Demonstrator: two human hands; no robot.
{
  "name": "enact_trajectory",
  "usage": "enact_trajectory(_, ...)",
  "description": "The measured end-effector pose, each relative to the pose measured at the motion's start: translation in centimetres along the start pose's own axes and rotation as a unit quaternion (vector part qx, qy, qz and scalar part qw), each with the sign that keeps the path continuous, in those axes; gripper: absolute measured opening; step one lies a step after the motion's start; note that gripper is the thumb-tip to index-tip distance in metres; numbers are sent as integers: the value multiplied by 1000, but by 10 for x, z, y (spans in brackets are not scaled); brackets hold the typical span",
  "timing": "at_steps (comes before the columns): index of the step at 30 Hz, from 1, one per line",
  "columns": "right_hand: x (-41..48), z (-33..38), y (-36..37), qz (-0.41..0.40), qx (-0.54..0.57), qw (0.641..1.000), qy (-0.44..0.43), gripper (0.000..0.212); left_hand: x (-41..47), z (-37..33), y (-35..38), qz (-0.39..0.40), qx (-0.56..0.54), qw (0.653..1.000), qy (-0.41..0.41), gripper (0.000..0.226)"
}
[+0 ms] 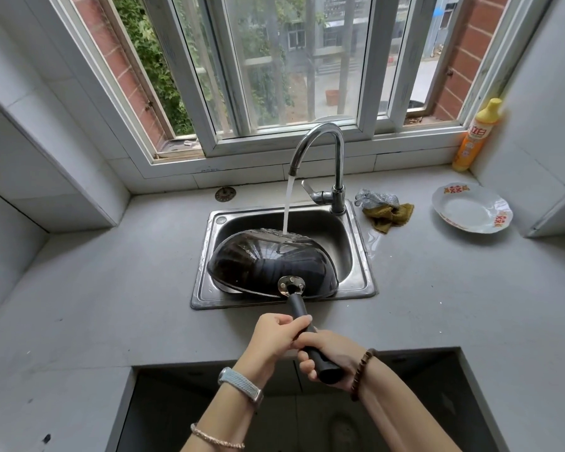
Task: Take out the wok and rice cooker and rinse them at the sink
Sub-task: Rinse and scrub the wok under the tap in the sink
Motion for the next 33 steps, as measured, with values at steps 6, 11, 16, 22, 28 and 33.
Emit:
enact_trajectory(6,3,11,11,-21,-26,999,-22,15,1,-4,-10,-3,-29,1000,-1,38)
enact_trajectory(11,7,19,18,-42,-95,994,-37,10,-8,-3,-13,7,-91,995,-36,19)
enact_trajectory(16,10,25,24,-55,-191,978,-58,9,-12,1,-19,9,-155,987,-51,17)
enact_trajectory(22,16,35,30,-83,-291,949,-86,14,-18,-3,-22,13,-206,977,-52,23)
enact_trajectory(28,11,52,43,-131,-412,895,-113,20,-21,-4,-30,29,-262,963,-58,27)
enact_trajectory(33,8,60,52,-140,-435,882,-117,25,-23,-13,-35,40,-286,956,-49,30)
Point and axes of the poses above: each hand's wrist, its own x-axis towards the middle knuckle, its own y-axis out of the palm, z = x × y, the point moved 9 cm from there along x, towards the middle knuckle, and after that the axes turned 2 degrees about x, right-handed, at the moved point
